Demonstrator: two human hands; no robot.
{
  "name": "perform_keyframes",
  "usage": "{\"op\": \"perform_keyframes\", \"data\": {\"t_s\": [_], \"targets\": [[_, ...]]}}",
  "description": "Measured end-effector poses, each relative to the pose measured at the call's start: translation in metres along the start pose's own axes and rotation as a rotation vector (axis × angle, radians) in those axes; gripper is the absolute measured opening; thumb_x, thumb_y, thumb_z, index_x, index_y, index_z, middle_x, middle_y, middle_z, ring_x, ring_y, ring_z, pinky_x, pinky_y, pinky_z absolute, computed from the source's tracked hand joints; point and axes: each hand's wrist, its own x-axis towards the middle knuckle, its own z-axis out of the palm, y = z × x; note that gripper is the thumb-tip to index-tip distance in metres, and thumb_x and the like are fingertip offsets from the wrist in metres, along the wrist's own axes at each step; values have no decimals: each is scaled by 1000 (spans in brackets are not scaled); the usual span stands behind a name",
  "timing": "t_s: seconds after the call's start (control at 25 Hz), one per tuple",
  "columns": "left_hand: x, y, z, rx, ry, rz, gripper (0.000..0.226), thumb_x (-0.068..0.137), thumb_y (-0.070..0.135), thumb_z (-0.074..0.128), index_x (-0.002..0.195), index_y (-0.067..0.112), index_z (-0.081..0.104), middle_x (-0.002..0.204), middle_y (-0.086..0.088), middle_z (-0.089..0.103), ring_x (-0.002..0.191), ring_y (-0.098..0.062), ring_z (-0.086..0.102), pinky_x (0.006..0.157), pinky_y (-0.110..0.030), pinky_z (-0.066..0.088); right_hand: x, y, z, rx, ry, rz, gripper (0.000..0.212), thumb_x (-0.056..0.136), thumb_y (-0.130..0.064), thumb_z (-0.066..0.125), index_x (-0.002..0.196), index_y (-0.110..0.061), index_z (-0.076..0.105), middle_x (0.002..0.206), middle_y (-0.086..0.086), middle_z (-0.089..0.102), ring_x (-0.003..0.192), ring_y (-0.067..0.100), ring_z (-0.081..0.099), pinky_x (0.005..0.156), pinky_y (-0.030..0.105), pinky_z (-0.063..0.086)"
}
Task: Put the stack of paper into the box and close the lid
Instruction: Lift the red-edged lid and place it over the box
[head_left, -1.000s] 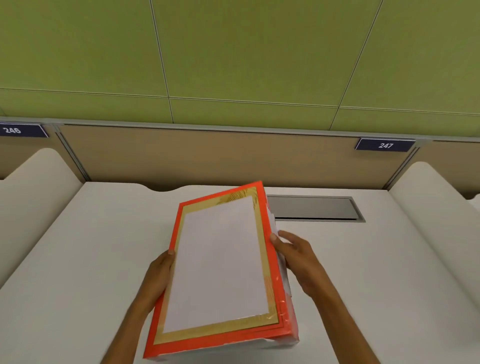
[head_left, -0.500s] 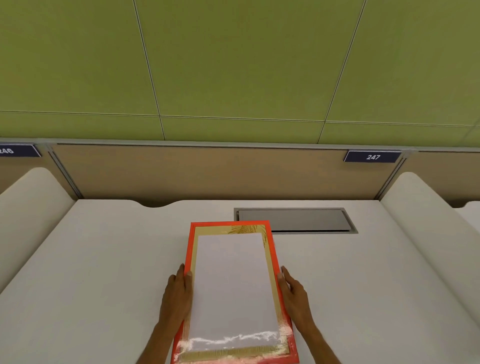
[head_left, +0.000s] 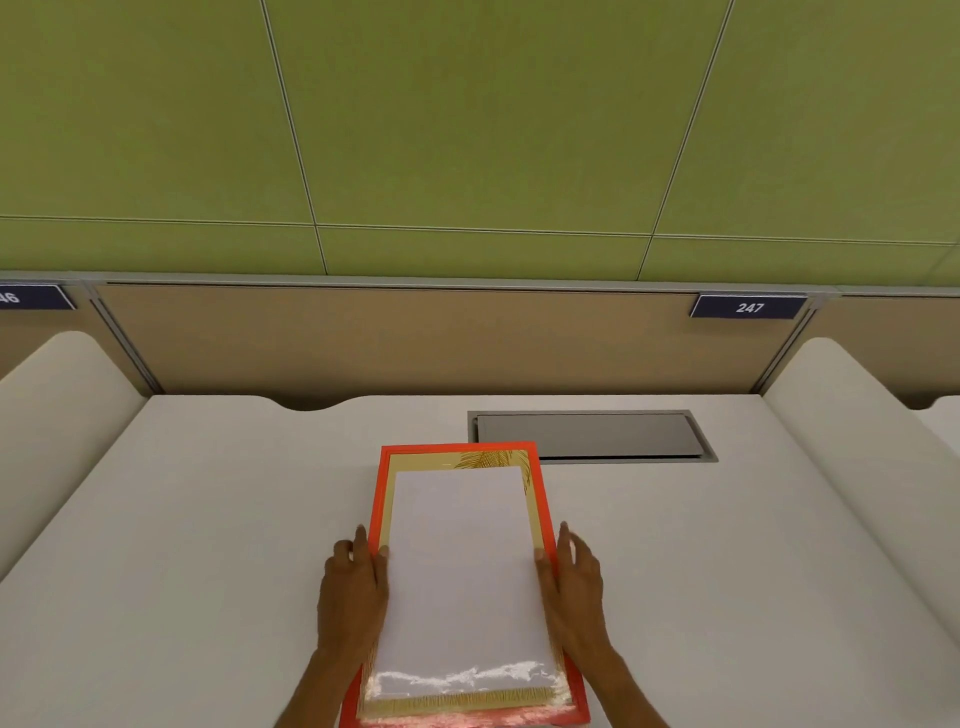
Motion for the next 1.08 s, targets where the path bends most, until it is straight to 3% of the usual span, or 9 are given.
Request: {"op": "perform_keyframes", "data": {"t_s": [0.04,0.12,0.16,0.24,0.32,0.44,0.6,0.88,1.08], "targets": [[-2,2,0,90,42,91,59,98,42,33,146,9,41,143,-16,52,126,-32,56,100,-41,49,-1,-5,5,-108,65,-97,67,99,-56,26,156,-26,10,163,3,19,151,25,19,121,36,20],[-7,8,5,154,37,277,66,96,47,34,152,12,30,159,-5,29,147,-25,32,119,-34,22,0,-18,16,-225,74,-262,74,97,-63,20,156,-25,-3,164,-7,-6,153,13,-5,124,26,-1],[-9,10,8,159,12,340,68,97,50,31,154,15,23,162,0,18,150,-20,20,122,-29,8,2,-22,22,-267,47,-295,78,94,-68,14,155,-26,-10,163,-10,-12,152,9,-11,123,23,-8],[-8,12,14,175,-39,374,72,95,57,22,155,16,16,162,4,10,152,-15,11,120,-23,-6,7,-26,31,-308,-7,-309,82,89,-74,6,151,-26,-18,162,-10,-17,151,9,-14,123,23,-11],[-5,11,17,185,-49,370,78,93,62,14,155,14,16,163,4,12,151,-15,11,118,-21,-10,12,-24,37,-335,-27,-309,84,88,-74,5,151,-24,-19,162,-9,-17,152,11,-12,123,26,-7],[-4,10,22,173,-80,345,85,90,66,8,154,11,13,163,2,10,151,-15,9,116,-19,-14,13,-19,44,-349,-51,-288,85,86,-76,1,150,-23,-19,162,-9,-15,152,11,-11,121,23,-16],[-5,12,26,196,-103,312,83,93,63,16,152,6,24,161,-6,25,149,-20,22,118,-22,-6,13,-14,50,-390,-39,-282,85,87,-75,0,151,-23,-18,163,-8,-13,153,11,-9,122,24,-15],[-6,12,27,256,-94,301,82,93,62,22,154,7,19,163,-8,21,151,-21,21,120,-25,-5,9,-17,49,-437,-16,-297,82,93,-70,9,155,-19,-8,165,-4,-5,152,11,-7,119,22,-20],[-6,13,26,268,-79,311,84,92,64,14,155,8,11,164,-6,13,152,-19,13,119,-23,-10,7,-21,44,-431,-34,-298,82,94,-67,13,156,-17,-6,166,-1,-3,153,14,-5,124,28,-4]]}}
